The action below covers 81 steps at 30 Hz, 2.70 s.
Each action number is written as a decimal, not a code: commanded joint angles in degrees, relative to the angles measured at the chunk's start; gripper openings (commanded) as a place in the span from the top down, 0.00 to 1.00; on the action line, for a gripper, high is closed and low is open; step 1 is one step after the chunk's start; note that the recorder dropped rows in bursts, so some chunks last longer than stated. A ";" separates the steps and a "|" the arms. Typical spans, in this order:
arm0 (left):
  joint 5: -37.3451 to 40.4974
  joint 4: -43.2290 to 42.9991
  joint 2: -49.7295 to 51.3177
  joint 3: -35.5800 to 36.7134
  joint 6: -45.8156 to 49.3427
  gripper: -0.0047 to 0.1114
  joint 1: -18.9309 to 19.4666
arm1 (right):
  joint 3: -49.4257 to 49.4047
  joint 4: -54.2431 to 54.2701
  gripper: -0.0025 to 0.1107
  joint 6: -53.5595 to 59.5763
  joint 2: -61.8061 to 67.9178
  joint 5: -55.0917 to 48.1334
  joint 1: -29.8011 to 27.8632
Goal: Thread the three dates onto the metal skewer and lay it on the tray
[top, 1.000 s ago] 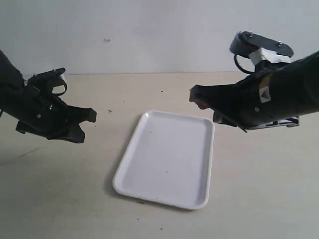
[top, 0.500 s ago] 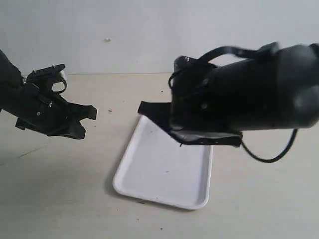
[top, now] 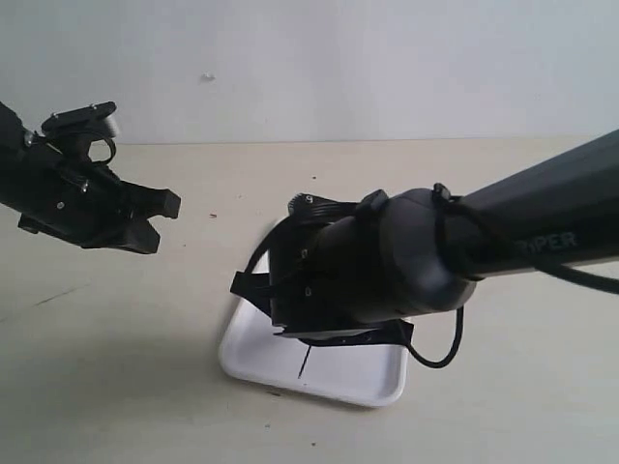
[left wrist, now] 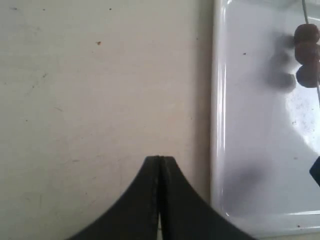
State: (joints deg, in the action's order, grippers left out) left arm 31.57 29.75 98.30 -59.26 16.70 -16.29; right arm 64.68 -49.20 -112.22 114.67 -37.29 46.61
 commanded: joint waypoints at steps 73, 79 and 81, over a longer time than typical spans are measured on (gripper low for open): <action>9.61 0.80 -76.52 30.10 -5.14 0.96 9.53 | -27.73 7.73 0.98 47.65 -75.01 -20.71 0.06; 10.31 0.80 -77.25 30.10 -5.14 0.96 9.53 | -27.73 7.73 0.98 47.65 -75.01 -20.71 0.06; 10.31 0.80 -77.25 30.10 -5.14 0.96 9.53 | -27.73 7.73 0.98 47.65 -75.01 -20.71 0.06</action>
State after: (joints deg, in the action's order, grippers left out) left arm 41.89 30.54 21.28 -29.54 11.78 -6.94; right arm 37.15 -41.44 -65.03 40.03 -58.43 46.61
